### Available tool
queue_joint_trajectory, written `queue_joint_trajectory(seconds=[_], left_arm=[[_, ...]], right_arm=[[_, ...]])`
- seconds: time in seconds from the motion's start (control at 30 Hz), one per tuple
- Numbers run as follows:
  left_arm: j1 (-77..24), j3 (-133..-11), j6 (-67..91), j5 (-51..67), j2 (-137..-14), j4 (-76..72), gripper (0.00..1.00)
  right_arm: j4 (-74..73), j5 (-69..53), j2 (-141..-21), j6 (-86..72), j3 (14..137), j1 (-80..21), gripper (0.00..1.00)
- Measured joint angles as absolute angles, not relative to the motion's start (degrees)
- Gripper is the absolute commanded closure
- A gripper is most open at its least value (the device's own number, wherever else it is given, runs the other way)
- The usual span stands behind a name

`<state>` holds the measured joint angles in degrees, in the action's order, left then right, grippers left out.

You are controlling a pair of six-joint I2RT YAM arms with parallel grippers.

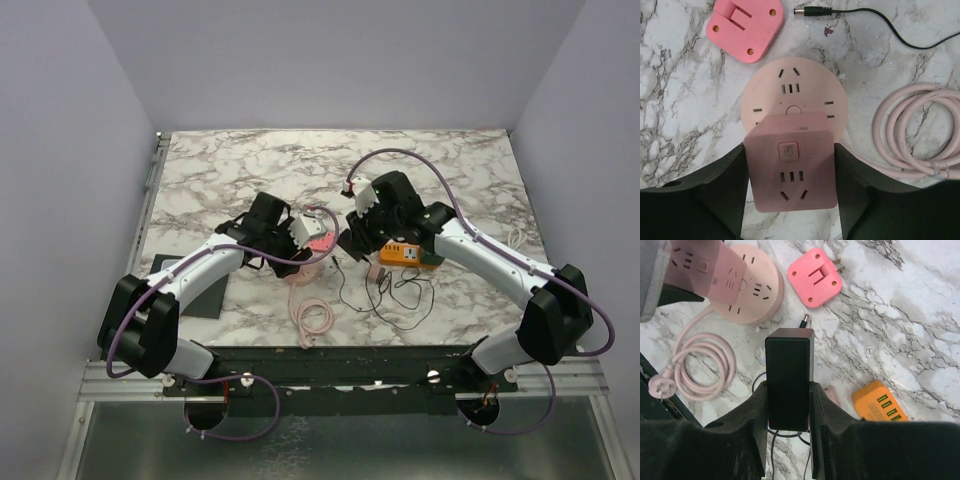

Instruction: Insert the plug

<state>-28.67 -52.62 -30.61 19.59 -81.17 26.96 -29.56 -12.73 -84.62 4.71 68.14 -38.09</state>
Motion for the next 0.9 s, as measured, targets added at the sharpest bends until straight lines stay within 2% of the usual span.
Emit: queue_joint_trajectory(seconds=[0.07, 0.13, 0.37, 0.6, 0.67, 0.73, 0.8, 0.9], left_arm=[[-28.8, -52.6, -32.2, 19.9, -81.2, 27.4, 0.61], [-28.8, -52.7, -34.9, 20.6, -81.2, 28.0, 0.64], [-28.8, -55.3, -48.5, 22.9, -82.9, 33.1, 0.64], [-28.9, -57.3, -70.4, 25.6, -83.2, 41.4, 0.61], [-28.9, -58.3, -75.8, 26.4, -83.9, 43.5, 0.59], [-29.1, -59.5, -79.8, 26.8, -85.0, 45.4, 0.55], [-29.7, -61.2, -81.7, 27.2, -86.4, 47.2, 0.39], [-30.4, -63.3, -82.1, 27.2, -88.2, 48.8, 0.27]], right_arm=[[-29.4, -13.1, -84.6, 5.9, 67.5, -38.1, 0.99], [-29.3, -13.8, -84.3, 7.2, 66.9, -38.1, 0.99], [-26.1, -19.6, -79.6, 13.9, 62.8, -38.1, 0.99], [-23.6, -27.0, -76.1, 19.7, 58.4, -38.1, 0.99], [-23.6, -28.7, -76.2, 20.7, 57.9, -38.1, 0.97], [-23.6, -30.2, -76.3, 21.1, 57.8, -38.1, 0.94], [-23.5, -31.3, -76.9, 21.3, 57.8, -38.1, 0.94], [-23.6, -32.4, -78.7, 21.3, 58.0, -38.1, 0.96]])
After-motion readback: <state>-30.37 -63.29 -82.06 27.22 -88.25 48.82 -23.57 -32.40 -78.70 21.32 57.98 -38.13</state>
